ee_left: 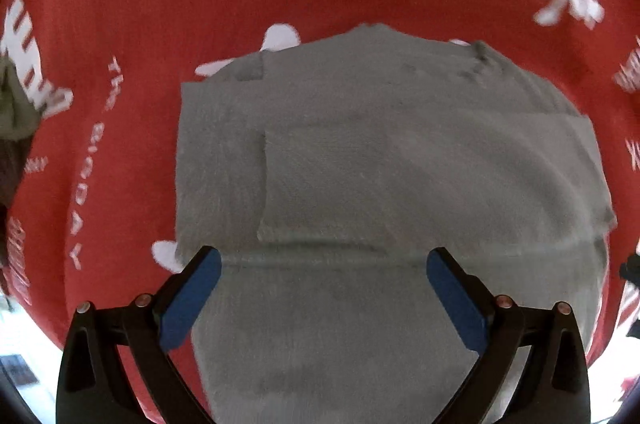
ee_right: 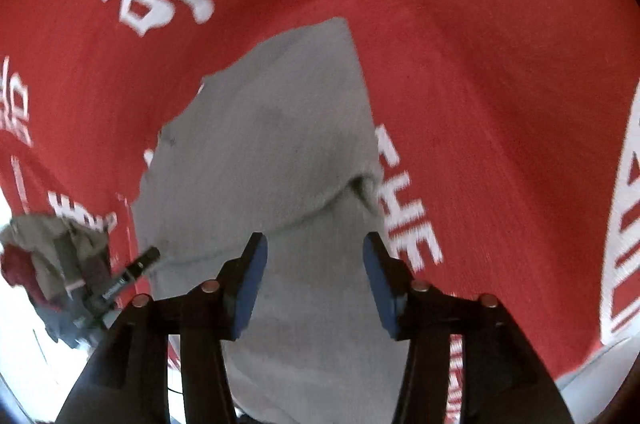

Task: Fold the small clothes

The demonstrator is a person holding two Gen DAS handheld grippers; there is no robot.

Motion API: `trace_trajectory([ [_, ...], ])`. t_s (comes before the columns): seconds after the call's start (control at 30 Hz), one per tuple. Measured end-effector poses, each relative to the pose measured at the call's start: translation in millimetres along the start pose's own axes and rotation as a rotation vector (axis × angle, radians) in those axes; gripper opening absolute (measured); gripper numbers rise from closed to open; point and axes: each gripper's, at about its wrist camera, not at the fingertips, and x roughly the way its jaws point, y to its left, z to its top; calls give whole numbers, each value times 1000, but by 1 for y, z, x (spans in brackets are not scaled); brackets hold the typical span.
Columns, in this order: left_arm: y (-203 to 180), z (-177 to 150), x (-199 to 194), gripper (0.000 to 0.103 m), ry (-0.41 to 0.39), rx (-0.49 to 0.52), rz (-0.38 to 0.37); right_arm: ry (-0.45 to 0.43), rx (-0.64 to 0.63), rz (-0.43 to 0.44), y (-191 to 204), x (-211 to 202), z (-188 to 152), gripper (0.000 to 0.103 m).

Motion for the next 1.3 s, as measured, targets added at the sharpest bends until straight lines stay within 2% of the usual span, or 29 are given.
trace_trajectory([
  [0.13,-25,-22,-25,103,-7,104,20,40,-39,-29,1,-7,-17,64],
  [0.23,-42,-38,-36,103,31,143,-4,66,-40,-44,-2,-9,-30,67],
  [0.33,-55,-49,-41,103,44,155,0,84,-44,-64,-5,-12,-41,71],
  [0.43,-75,-60,-48,103,62,164,-37,107,-57,-77,-6,-11,-52,75],
  [0.6,-100,-67,-49,103,115,187,-50,111,-132,-113,-8,-15,-69,82],
  [0.67,-106,-69,-47,103,139,184,-47,101,-187,-136,-6,-18,-72,92],
  [0.73,-112,-70,-48,103,151,181,-29,96,-239,-149,-6,-23,-75,96],
  [0.77,-116,-72,-50,103,157,179,-11,109,-249,-143,-8,-25,-75,103],
  [0.9,-122,-80,-56,103,179,132,12,173,-255,-113,-18,-32,-75,103],
  [1.1,-126,-108,-63,103,210,54,54,200,-312,-134,-33,-41,-78,103],
  [1.3,-129,-127,-71,103,229,22,56,218,-327,-132,-40,-45,-81,103],
])
